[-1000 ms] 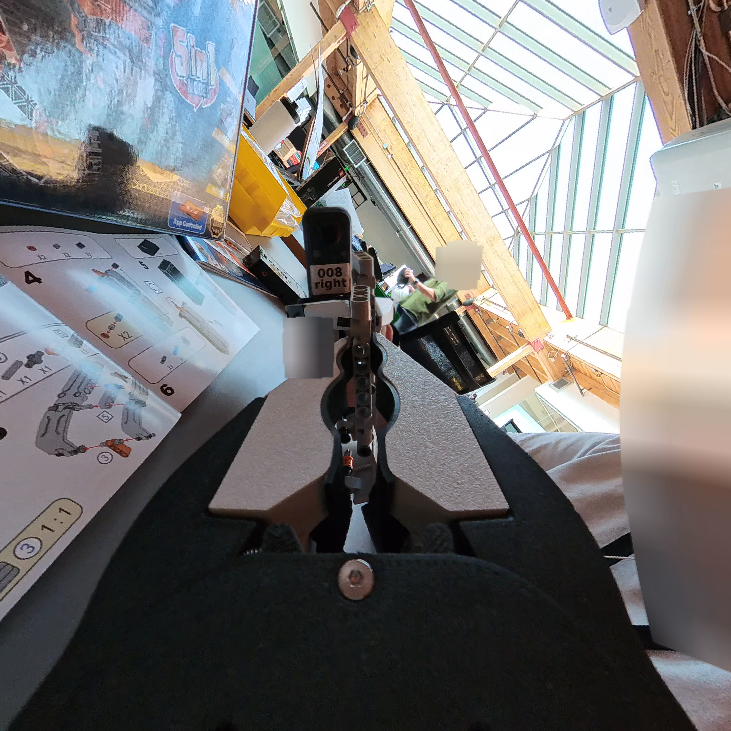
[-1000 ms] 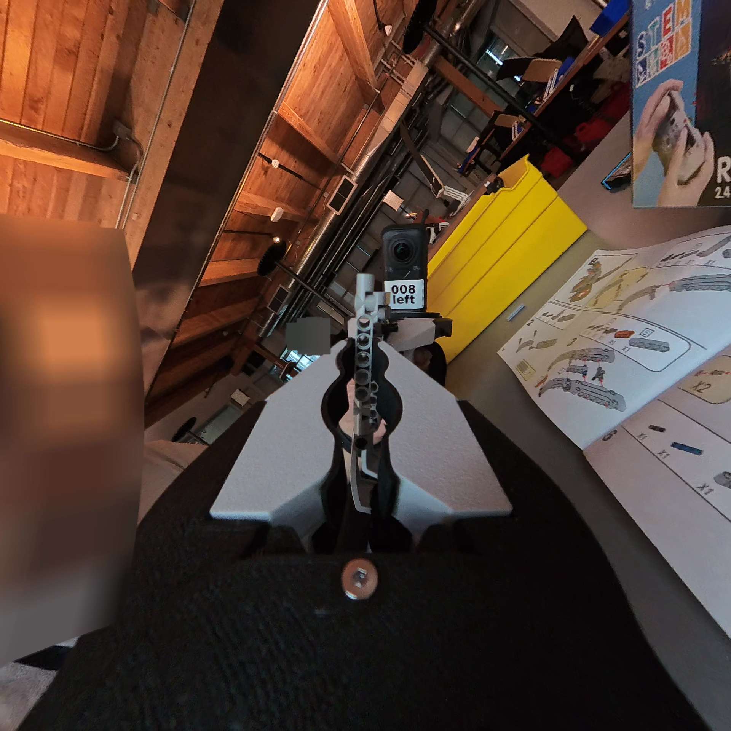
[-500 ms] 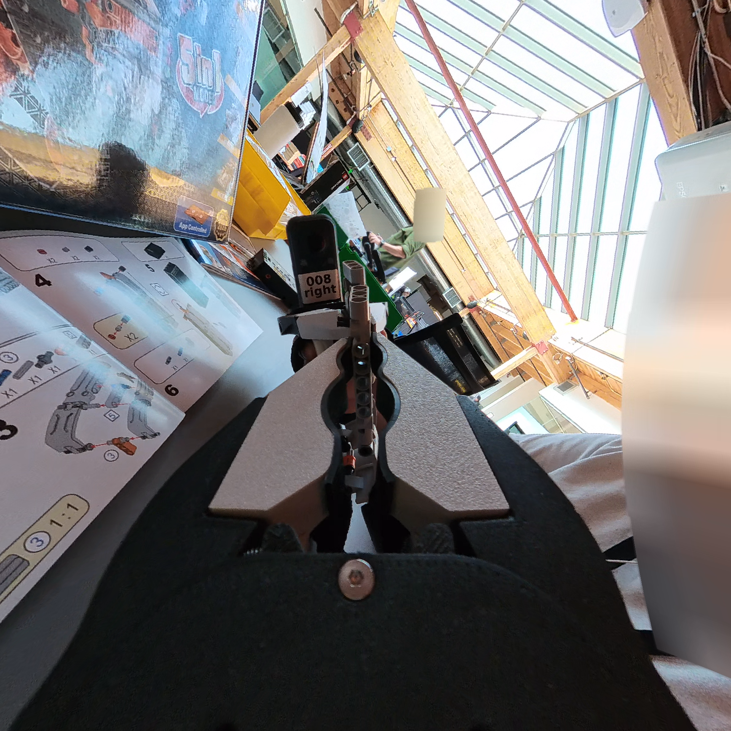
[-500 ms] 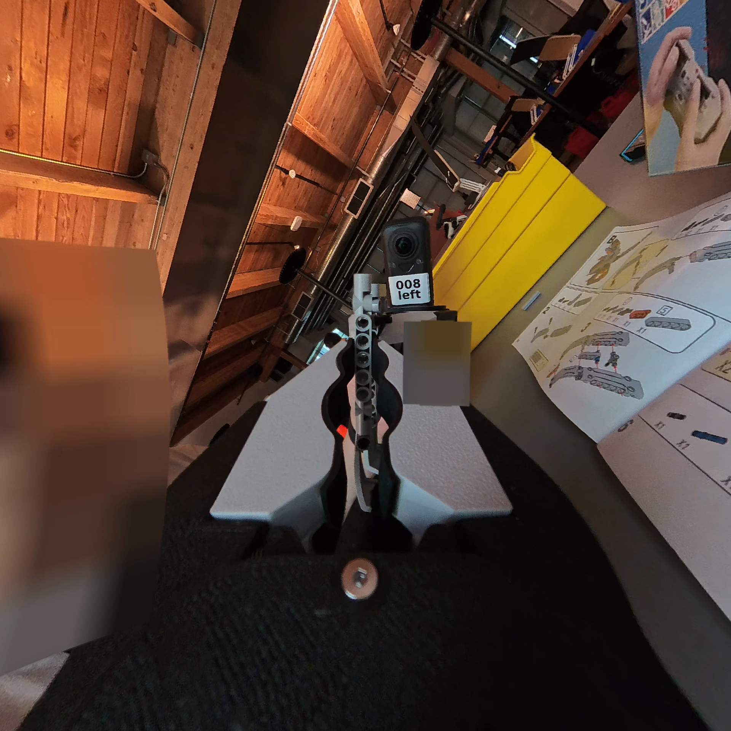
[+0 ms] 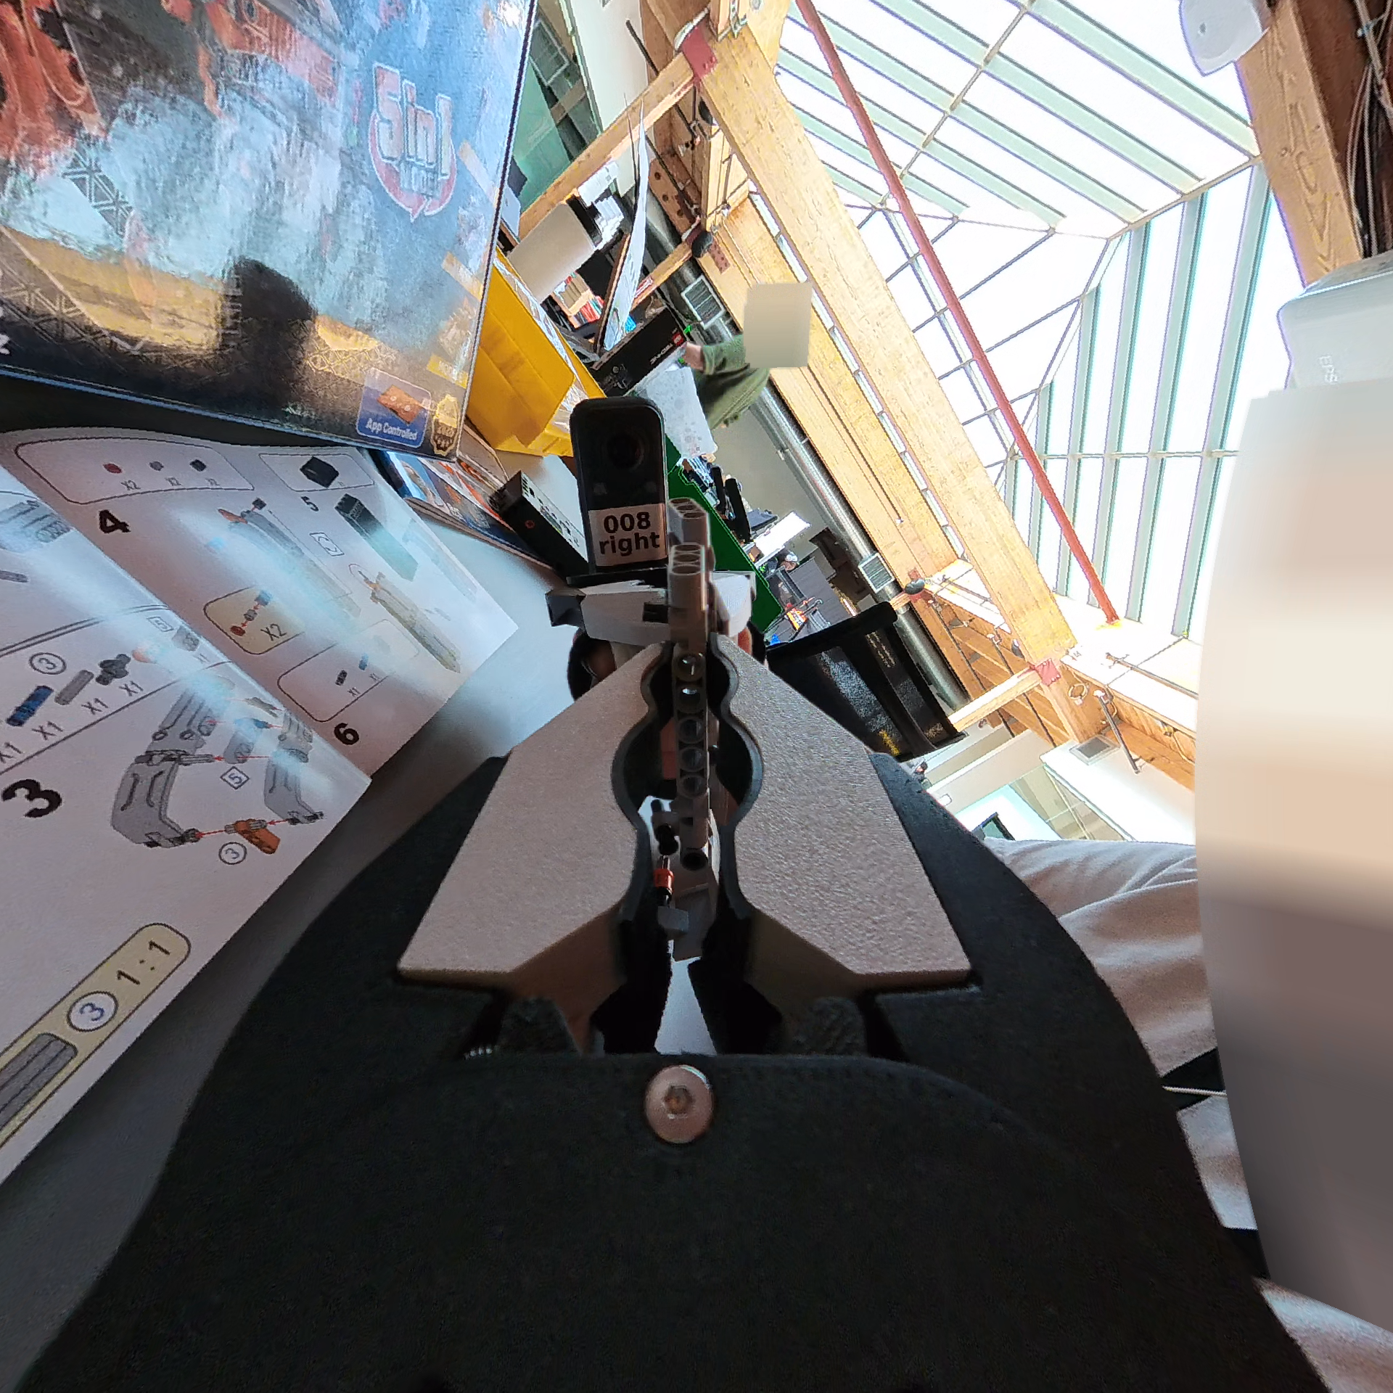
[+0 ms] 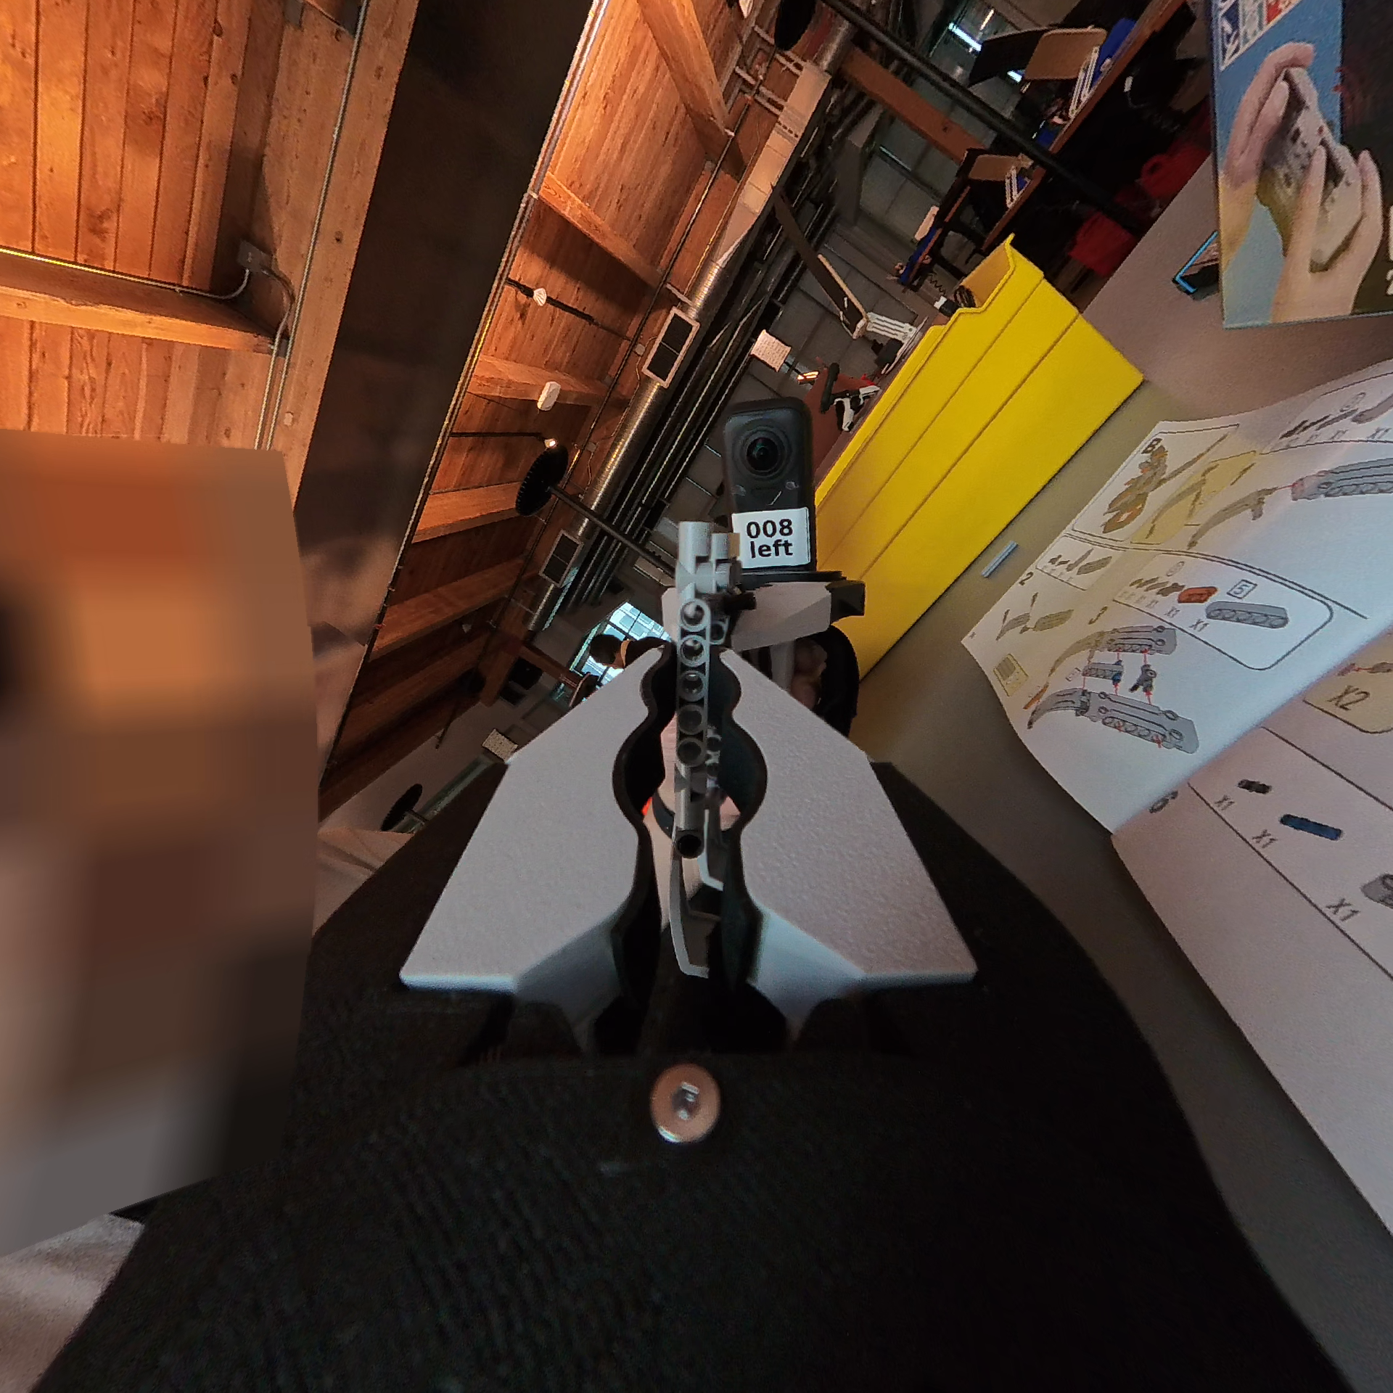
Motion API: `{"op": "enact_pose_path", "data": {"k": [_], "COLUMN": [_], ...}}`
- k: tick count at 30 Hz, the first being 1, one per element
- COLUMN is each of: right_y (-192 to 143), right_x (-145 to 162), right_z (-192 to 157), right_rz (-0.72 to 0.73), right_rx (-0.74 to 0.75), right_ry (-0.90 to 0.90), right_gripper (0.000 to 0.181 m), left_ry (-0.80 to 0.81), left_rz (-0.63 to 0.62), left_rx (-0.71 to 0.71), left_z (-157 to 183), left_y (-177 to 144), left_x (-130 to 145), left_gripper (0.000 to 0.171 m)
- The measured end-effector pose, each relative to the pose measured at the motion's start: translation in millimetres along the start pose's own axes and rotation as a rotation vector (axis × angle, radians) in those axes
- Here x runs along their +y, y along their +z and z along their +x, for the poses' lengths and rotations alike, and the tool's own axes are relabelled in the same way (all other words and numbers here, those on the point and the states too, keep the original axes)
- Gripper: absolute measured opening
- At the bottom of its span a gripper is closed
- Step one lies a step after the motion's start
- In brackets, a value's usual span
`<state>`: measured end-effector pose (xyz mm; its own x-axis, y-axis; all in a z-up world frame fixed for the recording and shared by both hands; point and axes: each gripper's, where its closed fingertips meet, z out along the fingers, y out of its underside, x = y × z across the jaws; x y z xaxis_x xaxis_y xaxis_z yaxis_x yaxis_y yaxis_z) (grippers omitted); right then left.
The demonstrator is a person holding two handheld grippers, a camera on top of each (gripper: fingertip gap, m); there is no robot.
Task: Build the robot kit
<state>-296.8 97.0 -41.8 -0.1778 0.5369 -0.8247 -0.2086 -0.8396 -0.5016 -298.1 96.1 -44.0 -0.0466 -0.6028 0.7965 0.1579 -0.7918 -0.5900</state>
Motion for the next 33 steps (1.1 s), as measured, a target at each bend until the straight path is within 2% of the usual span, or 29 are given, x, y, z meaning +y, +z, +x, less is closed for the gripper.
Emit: {"op": "enact_pose_path", "data": {"k": [33], "right_y": [-4], "right_x": [11], "right_z": [13], "right_rz": [-0.138], "right_rx": [0.103], "right_ry": [-0.055], "right_gripper": [0.005], "left_ry": [-0.040], "left_rz": [-0.077], "left_rx": [-0.028], "left_z": [-9], "left_y": [1], "left_x": [12], "left_gripper": [0.005]}}
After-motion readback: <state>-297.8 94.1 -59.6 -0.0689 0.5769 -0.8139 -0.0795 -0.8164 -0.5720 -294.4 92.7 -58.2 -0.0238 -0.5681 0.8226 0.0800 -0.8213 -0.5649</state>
